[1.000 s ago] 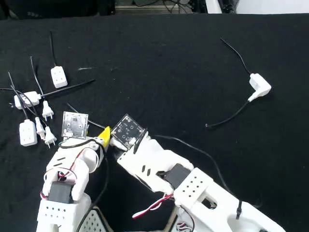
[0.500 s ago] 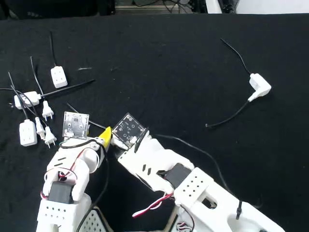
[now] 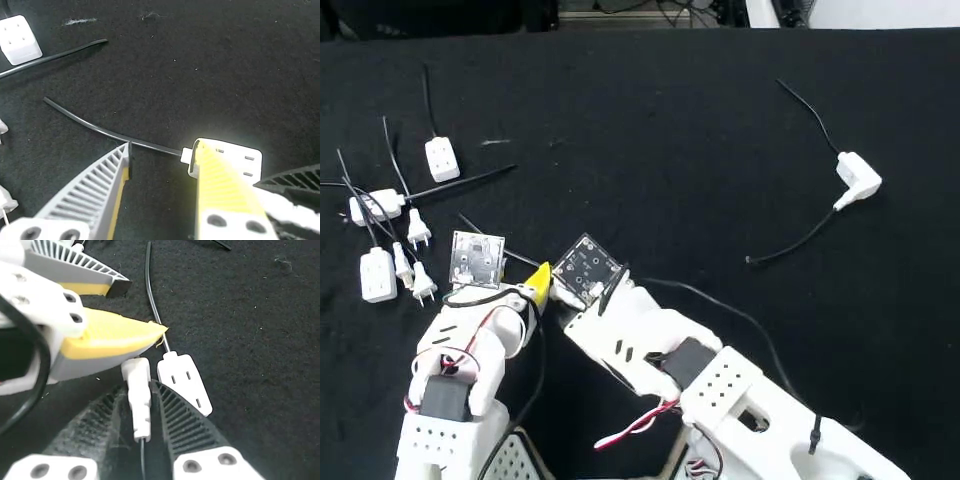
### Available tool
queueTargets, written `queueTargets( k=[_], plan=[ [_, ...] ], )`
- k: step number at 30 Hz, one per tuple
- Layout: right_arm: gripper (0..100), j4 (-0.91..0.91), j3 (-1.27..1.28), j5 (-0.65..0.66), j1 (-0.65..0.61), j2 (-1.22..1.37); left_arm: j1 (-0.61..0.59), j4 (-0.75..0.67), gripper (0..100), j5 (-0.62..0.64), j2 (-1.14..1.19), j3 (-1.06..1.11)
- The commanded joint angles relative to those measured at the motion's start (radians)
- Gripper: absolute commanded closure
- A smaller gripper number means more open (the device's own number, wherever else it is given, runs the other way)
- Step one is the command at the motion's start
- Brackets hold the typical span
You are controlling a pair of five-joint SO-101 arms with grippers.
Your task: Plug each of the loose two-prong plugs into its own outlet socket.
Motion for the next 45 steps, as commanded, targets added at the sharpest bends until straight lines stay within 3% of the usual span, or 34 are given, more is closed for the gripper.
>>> queueTargets(
  k=[1, 6, 18, 26, 30, 36, 39, 45],
  plan=[
    [98.8, -0.049, -0.074, -0.012, 0.043, -0.036, 0.045, 0.006, 78, -0.014, 0.012, 0.022],
    [98.8, -0.049, -0.09, -0.021, 0.123, -0.036, 0.045, 0.006, 78, -0.014, 0.014, 0.022],
    [98.8, -0.02, -0.073, -0.052, 0.152, -0.031, 0.004, 0.032, 78, -0.014, 0.009, -0.01],
    [98.8, 0.318, -0.257, -0.052, 0.207, -0.025, -0.168, 0.055, 78, -0.005, 0.014, -0.073],
    [98.8, 0.428, -0.344, 0.017, 0.189, 0.048, -0.176, 0.055, 78, -0.005, 0.015, -0.073],
    [98.8, 0.43, -0.371, 0.06, 0.018, 0.255, -0.237, 0.051, 78, -0.011, 0.018, -0.107],
    [98.8, 0.408, -0.394, 0.058, 0.015, 0.352, -0.306, 0.08, 78, -0.011, 0.037, -0.176],
    [98.8, 0.348, -0.435, 0.037, 0.037, 0.51, -0.277, 0.034, 78, -0.048, 0.298, -0.268]
  ],
)
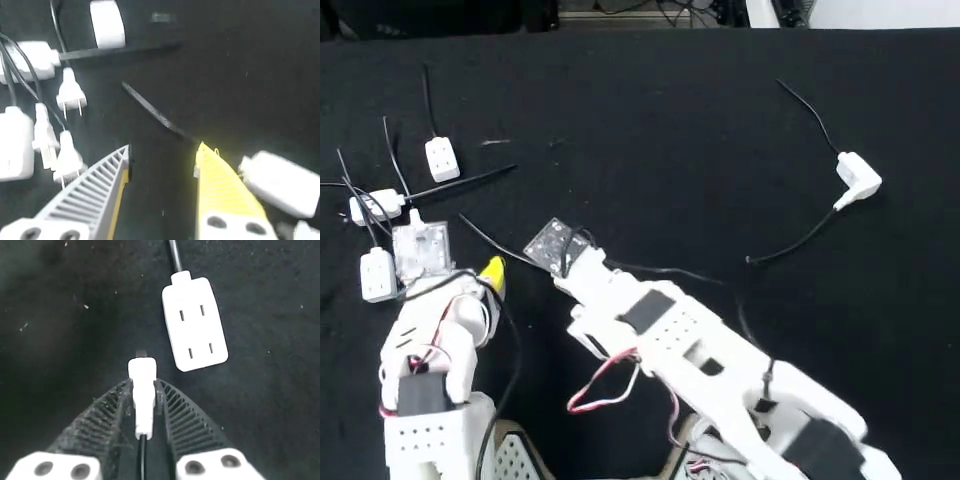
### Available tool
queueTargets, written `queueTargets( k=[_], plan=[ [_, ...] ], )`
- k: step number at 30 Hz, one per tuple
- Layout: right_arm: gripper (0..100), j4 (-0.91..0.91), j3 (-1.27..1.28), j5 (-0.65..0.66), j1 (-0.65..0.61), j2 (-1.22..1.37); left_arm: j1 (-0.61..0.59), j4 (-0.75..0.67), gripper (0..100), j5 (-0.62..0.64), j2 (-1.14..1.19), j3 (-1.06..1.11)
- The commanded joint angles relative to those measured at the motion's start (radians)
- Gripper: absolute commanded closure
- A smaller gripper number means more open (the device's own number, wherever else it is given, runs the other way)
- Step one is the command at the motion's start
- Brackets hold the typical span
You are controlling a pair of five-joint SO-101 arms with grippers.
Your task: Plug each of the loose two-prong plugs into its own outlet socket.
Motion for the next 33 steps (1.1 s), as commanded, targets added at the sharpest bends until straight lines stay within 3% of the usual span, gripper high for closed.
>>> queueTargets(
  k=[1, 6, 9, 18, 23, 28, 33],
  plan=[
    [98.8, -0.035, -0.091, -0.031, 0.025, 0.054, 0.012, -0.077, 78, -0.028, 0.232, -0.117],
    [98.8, -0.035, -0.11, -0.049, 0.13, 0.062, 0.024, -0.272, 78, -0.029, 0.565, -0.208],
    [98.8, -0.035, -0.105, -0.049, 0.16, 0.068, 0.033, -0.359, 78, -0.092, 0.749, -0.294],
    [98.8, -0.055, -0.104, -0.049, 0.241, 0.07, 0.09, -0.488, 78, -0.147, 1.33, -0.625],
    [98.8, -0.058, -0.077, -0.049, 0.238, 0.064, 0.096, -0.48, 78, -0.146, 1.617, -0.82],
    [98.8, -0.058, -0.076, -0.049, 0.241, 0.064, 0.094, -0.471, 78, -0.146, 1.76, -0.895],
    [98.8, -0.117, -0.073, -0.049, 0.29, 0.067, 0.099, -0.25, 78, -0.146, 1.705, -0.928]
  ],
)
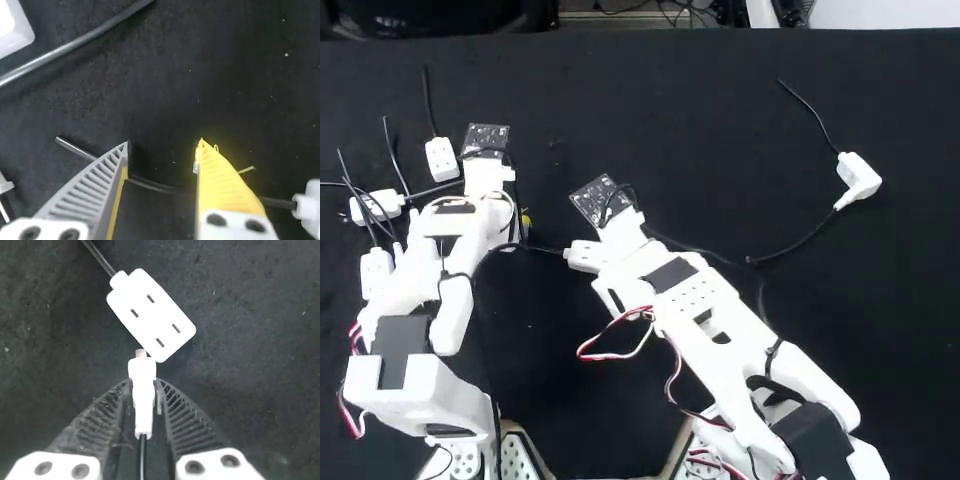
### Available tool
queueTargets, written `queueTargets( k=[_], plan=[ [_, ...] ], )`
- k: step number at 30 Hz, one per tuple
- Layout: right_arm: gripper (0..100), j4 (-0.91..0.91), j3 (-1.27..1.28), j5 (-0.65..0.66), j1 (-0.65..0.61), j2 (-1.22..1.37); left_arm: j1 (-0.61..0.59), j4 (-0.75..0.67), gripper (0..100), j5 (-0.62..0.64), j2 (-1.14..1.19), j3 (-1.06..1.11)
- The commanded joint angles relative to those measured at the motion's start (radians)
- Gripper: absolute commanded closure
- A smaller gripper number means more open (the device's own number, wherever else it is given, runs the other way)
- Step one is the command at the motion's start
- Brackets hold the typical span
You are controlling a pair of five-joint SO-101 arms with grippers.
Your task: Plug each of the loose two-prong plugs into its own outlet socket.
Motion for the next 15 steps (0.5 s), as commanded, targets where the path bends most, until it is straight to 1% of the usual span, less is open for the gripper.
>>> queueTargets(
  k=[1, 7, 11, 15],
  plan=[
    [98.8, -0.063, -0.021, -0.009, 0.069, -0.004, 0.019, 0.203, 78, -0.008, -0.06, -0.059],
    [98.8, -0.075, -0.021, -0.009, 0.086, -0.002, 0.019, 0.368, 78, -0.009, -0.107, -0.044],
    [98.8, -0.074, -0.021, -0.009, 0.087, -0.002, 0.054, 0.46, 78, -0.014, -0.12, -0.024],
    [98.8, -0.023, -0.028, -0.003, 0.087, -0.01, 0.068, 0.566, 78, -0.008, -0.173, -0.022]
  ],
)
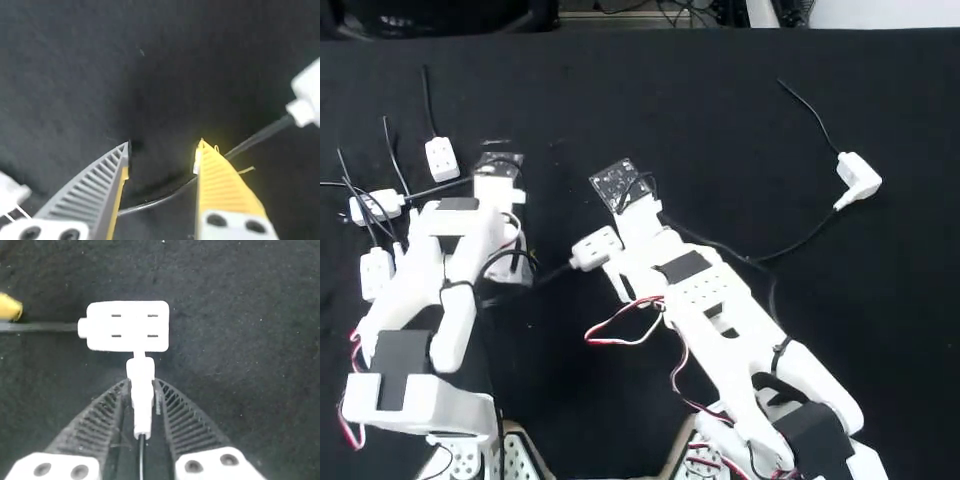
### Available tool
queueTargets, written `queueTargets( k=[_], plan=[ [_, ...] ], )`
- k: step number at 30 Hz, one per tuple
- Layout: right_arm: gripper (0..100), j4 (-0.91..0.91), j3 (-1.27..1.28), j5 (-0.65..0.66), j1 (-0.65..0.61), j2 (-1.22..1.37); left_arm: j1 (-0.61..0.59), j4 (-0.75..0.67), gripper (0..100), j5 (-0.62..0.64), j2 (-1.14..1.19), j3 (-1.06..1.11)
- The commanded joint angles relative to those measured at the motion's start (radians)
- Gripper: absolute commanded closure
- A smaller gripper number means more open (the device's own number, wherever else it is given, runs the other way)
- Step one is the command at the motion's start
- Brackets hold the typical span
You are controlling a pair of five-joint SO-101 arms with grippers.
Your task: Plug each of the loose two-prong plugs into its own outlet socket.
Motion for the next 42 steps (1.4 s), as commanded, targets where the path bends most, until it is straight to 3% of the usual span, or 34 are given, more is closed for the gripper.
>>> queueTargets(
  k=[1, 9, 16, 20, 32, 42],
  plan=[
    [98.8, 0.055, -0.038, -0.003, 0.02, -0.01, 0.018, 0.112, 78, -0.003, -0.11, -0.004],
    [98.8, 0.448, -0.297, 0.051, 0.025, -0.001, -0.016, 0.137, 78, -0.003, -0.48, 0.24],
    [98.8, 0.595, -0.515, 0.083, 0.023, 0.001, -0.021, -0.109, 78, -0.003, -0.766, 0.602],
    [98.8, 0.68, -0.63, 0.083, 0.02, 0.07, -0.022, -0.196, 78, -0.003, -0.862, 0.705],
    [98.8, 0.994, -1.19, 0.077, 0.025, 0.615, 0.01, -0.302, 78, 0.068, -0.933, 0.805],
    [98.8, 1.054, -1.484, 0.083, 0.023, 0.854, 0.022, -0.302, 78, 0.066, -0.933, 0.806]
  ],
)
